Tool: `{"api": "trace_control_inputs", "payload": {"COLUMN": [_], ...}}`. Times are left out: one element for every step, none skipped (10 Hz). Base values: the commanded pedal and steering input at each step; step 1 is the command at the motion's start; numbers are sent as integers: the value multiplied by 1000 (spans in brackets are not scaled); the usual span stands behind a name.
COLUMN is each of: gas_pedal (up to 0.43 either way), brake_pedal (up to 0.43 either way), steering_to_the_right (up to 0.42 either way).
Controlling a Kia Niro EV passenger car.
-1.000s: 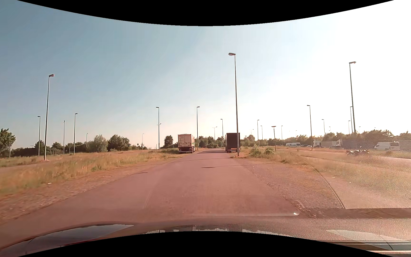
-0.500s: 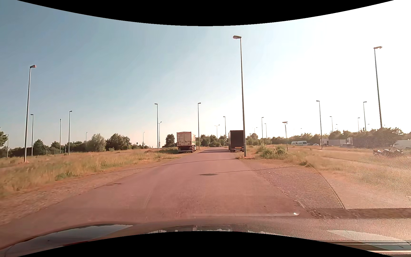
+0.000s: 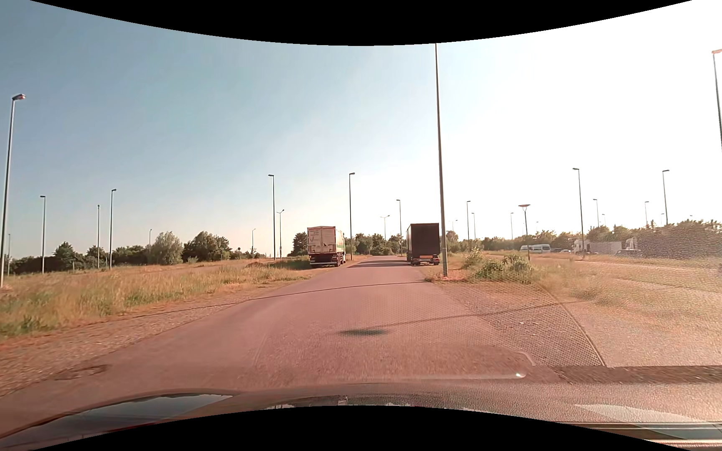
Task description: Follow the waypoints while adhering to traffic rules and regulations
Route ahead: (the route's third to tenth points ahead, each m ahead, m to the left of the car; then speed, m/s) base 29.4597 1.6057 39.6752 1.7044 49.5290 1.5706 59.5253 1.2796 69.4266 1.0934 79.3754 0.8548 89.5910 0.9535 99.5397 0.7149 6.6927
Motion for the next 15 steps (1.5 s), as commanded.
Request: {"api": "trace_control_inputs", "payload": {"gas_pedal": [0,0,0,0,0,0,0,0,0,0,0,0,98,169,197], "brake_pedal": [12,12,12,12,12,12,12,12,12,6,12,12,12,12,12], "steering_to_the_right": [-15,-15,-16,-18,-19,-19,-20,-19,-18,-14,-8,-1,1,5,14]}}
